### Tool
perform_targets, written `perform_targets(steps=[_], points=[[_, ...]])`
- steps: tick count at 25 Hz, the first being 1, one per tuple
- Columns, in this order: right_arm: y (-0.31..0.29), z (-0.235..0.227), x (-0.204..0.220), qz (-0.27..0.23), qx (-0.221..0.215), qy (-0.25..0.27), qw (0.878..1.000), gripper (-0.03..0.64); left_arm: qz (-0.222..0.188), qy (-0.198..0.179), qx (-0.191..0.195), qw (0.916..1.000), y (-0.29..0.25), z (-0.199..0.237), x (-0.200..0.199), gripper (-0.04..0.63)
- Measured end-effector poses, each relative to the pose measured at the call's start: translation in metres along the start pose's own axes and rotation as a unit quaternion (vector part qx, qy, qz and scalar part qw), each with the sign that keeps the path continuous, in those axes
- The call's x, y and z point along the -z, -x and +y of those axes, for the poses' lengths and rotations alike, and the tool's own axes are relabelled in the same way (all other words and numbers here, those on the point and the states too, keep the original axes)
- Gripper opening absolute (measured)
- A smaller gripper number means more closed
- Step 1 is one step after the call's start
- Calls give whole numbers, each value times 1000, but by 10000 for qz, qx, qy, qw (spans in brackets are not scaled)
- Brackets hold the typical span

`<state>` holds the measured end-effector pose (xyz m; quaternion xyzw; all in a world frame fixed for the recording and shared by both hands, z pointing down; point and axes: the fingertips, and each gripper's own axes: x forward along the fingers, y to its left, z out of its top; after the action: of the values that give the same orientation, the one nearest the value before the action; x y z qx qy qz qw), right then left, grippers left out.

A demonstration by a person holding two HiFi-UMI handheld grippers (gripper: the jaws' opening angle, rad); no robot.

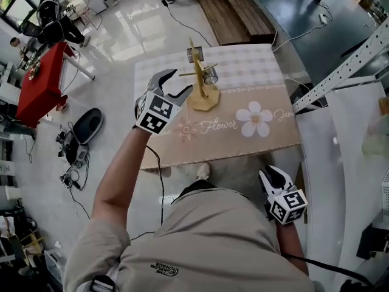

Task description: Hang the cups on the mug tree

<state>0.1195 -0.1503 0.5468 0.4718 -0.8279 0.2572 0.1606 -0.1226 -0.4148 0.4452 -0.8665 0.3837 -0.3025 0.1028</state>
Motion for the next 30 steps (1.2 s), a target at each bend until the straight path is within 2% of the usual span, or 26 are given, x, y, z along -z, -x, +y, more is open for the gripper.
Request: perform_targets(steps=[2,4,6,8,11,13,15,17,18,21,23,25,30], points=[[9,-1,2,-38,-108,72,9999,106,-70,579,116,9982,21,-27,-3,270],[18,-1,5,-74,-243,169,9995,103,-154,1285,350,9910,42,-61,-4,270],[26,2,7,-132,-404,289,9987,98,-282,2124,680,9744,63,-100,-7,270],[35,8,11,-161,-564,387,9975,90,-365,2768,945,9556,85,-139,-9,252],[48,20,18,-191,-851,553,9947,67,-401,3181,1177,9399,119,-197,-10,152],[54,26,22,-141,-1038,631,9925,49,-491,3360,1369,9306,137,-235,-15,35],[59,29,27,-45,-1183,681,9906,34,-564,3567,1591,9188,150,-270,-20,9],[64,33,32,48,-1299,762,9886,29,-536,3701,1742,9109,161,-302,-23,9],[66,36,35,80,-1356,827,9873,26,-494,3695,1786,9106,165,-316,-24,9],[72,51,47,158,-1557,986,9827,21,-300,3473,1856,9187,177,-352,-23,9],[76,64,56,195,-1698,1074,9794,20,-248,3413,1924,9197,185,-371,-22,9],[80,72,60,209,-1809,1151,9765,18,-250,3380,1949,9204,189,-382,-24,9],[91,84,63,174,-1964,1325,9714,15,-183,3131,1838,9316,197,-395,-27,9]])
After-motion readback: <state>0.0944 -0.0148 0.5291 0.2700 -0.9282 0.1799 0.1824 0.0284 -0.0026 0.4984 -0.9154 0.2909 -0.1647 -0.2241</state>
